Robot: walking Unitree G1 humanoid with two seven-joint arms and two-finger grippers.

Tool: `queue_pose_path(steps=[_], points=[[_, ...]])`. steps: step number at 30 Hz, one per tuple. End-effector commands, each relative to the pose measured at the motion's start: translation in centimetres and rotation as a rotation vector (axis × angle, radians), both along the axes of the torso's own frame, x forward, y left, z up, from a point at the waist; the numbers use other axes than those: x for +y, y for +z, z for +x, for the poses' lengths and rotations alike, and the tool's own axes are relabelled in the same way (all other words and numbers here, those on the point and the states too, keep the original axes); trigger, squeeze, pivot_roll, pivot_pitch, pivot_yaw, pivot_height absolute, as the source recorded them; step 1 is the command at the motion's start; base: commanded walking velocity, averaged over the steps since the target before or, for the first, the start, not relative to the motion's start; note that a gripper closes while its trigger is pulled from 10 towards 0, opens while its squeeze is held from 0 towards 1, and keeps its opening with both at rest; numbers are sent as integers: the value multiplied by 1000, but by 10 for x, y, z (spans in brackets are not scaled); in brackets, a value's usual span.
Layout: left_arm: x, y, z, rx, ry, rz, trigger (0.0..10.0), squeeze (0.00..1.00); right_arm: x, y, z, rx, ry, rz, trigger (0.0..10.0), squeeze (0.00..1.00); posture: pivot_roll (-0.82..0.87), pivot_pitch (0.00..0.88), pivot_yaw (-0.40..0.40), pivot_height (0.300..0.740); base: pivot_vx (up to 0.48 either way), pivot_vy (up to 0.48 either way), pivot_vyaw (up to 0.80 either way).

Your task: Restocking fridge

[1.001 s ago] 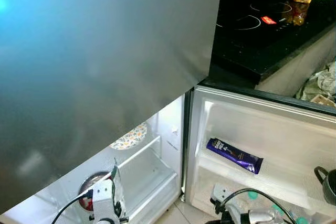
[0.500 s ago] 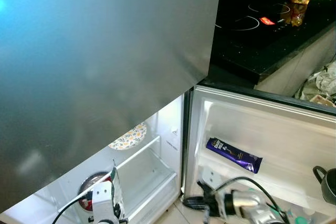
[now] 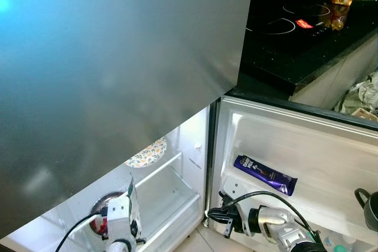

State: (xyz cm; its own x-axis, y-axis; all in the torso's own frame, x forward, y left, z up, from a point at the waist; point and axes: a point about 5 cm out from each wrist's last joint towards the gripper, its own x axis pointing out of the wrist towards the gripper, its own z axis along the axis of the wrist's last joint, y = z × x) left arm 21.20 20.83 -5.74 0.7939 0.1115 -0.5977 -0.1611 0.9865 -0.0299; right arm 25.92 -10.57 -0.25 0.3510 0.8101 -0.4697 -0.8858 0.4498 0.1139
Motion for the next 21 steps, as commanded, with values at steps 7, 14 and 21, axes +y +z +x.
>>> queue_pose_path(steps=[7, 14, 21], points=[[3, 12, 15, -74, -22, 41, 10000, 0, 3, 1, -2, 3, 12, 16, 10000, 0, -101, 0, 11, 685, 0, 0, 0], [3, 14, 17, -81, -32, 51, 10000, 0, 7, -2, -4, 10, 3, 13, 10000, 0, -97, 0, 10, 660, 0, 0, 0], [4, 13, 16, -78, -38, 56, 10000, 0, 7, -5, -5, 21, -17, 17, 10000, 0, -97, 0, 12, 635, 0, 0, 0]])
